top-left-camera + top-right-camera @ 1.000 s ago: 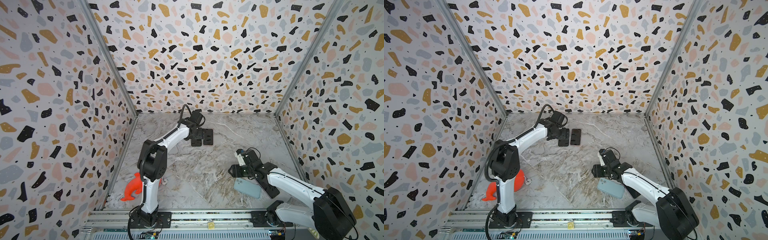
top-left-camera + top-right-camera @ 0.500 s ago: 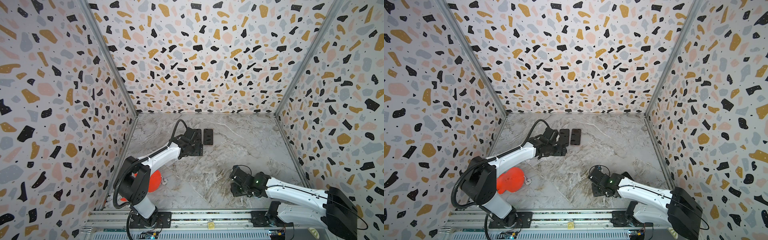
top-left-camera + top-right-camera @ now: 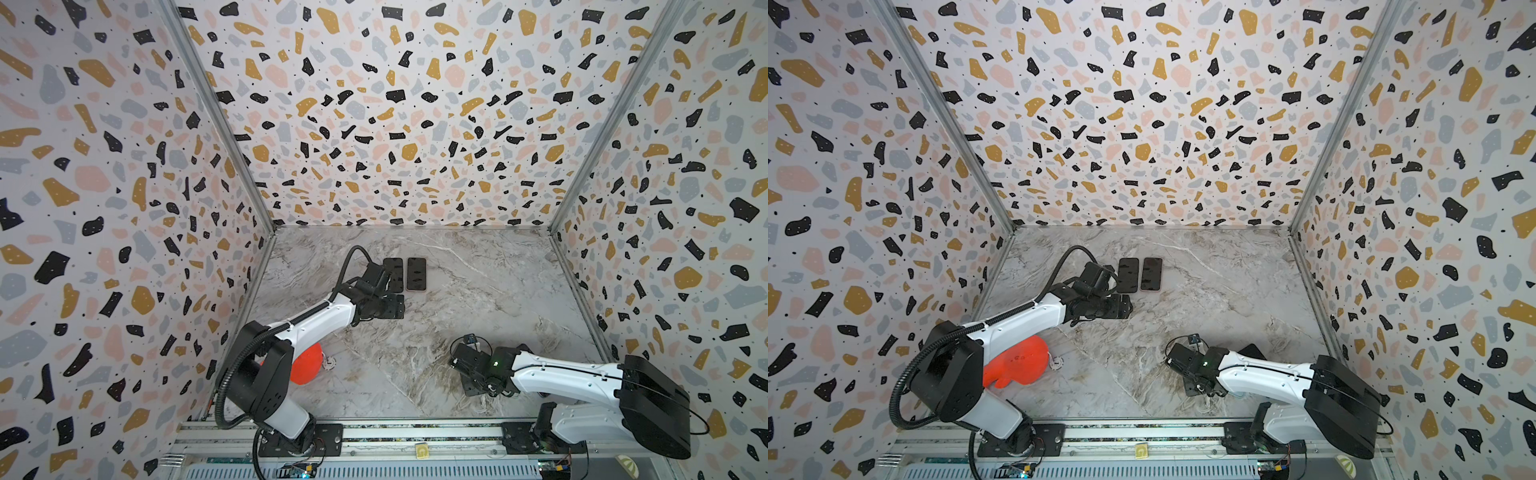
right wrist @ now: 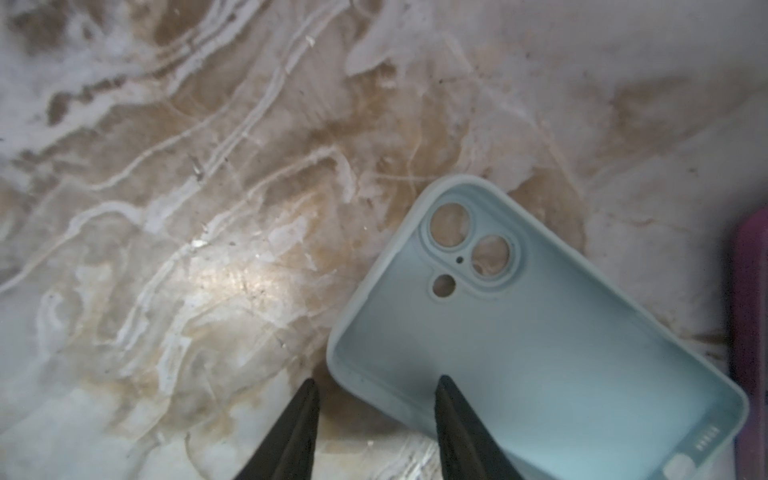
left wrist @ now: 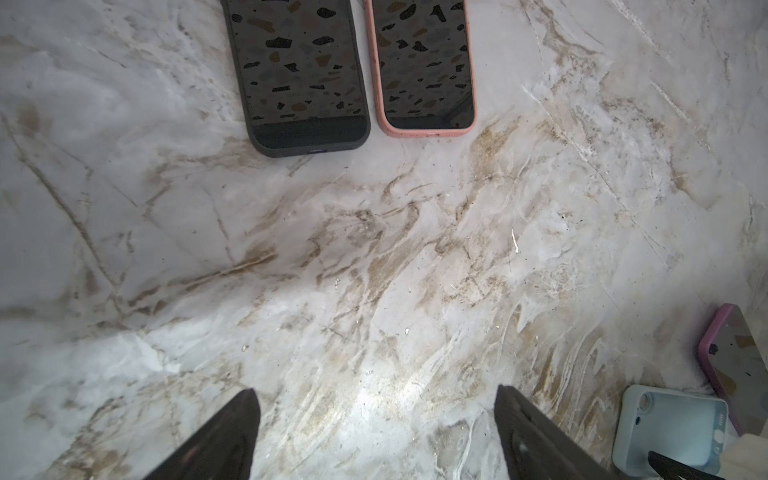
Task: Put the phone into the phone case
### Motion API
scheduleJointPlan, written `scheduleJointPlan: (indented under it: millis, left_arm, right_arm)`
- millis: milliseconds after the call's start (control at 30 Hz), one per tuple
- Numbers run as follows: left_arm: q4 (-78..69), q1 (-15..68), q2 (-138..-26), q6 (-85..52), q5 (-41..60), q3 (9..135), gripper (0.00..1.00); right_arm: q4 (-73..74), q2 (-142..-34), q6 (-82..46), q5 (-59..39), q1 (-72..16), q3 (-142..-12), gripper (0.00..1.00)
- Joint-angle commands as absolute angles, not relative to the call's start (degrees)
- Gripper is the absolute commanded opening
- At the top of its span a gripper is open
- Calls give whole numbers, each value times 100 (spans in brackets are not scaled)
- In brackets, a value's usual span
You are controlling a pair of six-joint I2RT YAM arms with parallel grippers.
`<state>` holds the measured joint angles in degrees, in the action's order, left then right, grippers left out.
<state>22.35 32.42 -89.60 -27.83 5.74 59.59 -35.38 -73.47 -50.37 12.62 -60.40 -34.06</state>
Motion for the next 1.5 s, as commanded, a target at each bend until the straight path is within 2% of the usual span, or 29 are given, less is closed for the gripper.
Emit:
scheduleJointPlan:
  millis: [0, 133, 333, 667, 1100, 1467]
  left_arm:
    - [2068, 3252, -8797, -2733, 690, 5889, 89]
    - [2087, 3252, -8759, -2734, 692, 5908, 89]
    - [2085, 3252, -8716, -2781, 677, 5880, 89]
    - [2051, 3252, -8661, -2847, 650, 5783, 89]
    - [2075, 3243, -8406, -2813, 686, 5551, 89]
    - [2061, 3226, -8201, -2749, 729, 5423, 89]
  right_arm:
    - [-3703, -7400, -5117, 1415, -6055, -3468, 38]
    - [-3565, -7354, -5042, 1409, -6026, -3499, 26]
    - [-3400, -7356, -4786, 1391, -5833, -3541, 14]
    - [-3221, -7482, -4498, 1280, -5546, -3823, 2]
    - [-2724, -8318, -4757, 424, -5553, -4514, 3]
    - [-2630, -9049, -4846, 493, -5623, -5230, 8]
